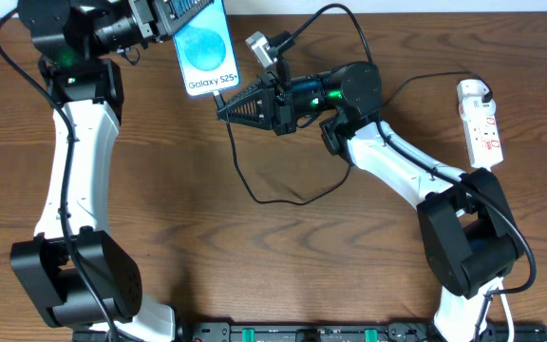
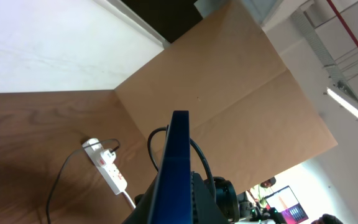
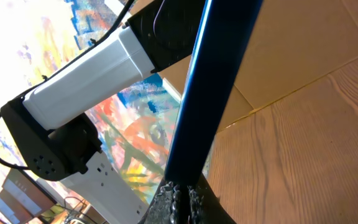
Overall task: Plug charger to phone and switch on socket
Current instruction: 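Align the connector under the phone's bottom port with the right gripper, then push the connector up into the phone port with the right gripper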
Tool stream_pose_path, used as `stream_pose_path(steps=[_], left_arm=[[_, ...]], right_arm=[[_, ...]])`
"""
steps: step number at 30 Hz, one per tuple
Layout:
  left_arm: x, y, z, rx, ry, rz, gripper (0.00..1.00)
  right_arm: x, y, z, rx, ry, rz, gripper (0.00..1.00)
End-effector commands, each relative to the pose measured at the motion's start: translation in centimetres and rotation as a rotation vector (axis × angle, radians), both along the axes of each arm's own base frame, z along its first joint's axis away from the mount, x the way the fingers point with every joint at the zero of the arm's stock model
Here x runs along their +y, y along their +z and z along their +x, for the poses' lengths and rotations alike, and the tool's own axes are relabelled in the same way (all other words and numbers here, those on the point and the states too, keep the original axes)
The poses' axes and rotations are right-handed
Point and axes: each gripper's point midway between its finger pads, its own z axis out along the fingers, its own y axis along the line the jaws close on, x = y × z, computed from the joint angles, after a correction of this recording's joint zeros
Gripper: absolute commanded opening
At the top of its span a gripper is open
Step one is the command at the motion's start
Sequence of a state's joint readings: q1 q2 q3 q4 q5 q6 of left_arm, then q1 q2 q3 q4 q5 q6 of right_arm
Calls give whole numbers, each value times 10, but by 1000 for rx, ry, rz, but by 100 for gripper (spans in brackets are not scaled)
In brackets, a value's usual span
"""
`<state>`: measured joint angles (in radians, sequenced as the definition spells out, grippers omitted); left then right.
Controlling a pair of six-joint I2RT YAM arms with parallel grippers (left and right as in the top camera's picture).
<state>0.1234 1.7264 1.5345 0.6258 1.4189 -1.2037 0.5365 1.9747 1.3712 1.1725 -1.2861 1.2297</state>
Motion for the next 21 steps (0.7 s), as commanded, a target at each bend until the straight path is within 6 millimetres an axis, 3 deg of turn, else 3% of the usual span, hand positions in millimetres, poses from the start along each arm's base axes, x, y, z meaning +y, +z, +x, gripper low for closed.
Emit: stream_pose_path(steps=[1, 21], left_arm=[[-7, 1, -17, -41, -90, 41, 7], [-13, 2, -15, -43, -85, 33, 8]], right_arm=[[-2, 21, 26, 30, -141, 88, 1], [3, 29, 34, 53, -201, 133, 1]])
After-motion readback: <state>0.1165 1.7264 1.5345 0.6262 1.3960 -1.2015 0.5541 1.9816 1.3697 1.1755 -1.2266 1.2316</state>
